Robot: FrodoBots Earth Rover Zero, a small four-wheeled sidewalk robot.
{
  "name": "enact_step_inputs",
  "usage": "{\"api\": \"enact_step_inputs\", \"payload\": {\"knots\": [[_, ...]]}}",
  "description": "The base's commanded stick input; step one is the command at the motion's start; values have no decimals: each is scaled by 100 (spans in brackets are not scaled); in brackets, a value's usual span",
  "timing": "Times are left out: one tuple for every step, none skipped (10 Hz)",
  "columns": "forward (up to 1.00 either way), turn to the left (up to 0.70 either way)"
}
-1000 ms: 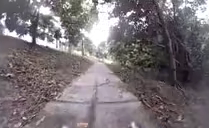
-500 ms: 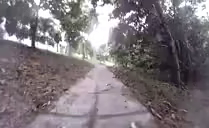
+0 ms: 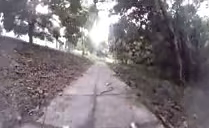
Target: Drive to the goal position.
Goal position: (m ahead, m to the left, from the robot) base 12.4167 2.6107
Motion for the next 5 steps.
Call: {"api": "enact_step_inputs", "payload": {"knots": [[70, 0], [70, 0], [70, 0], [70, 0], [70, 0]]}}
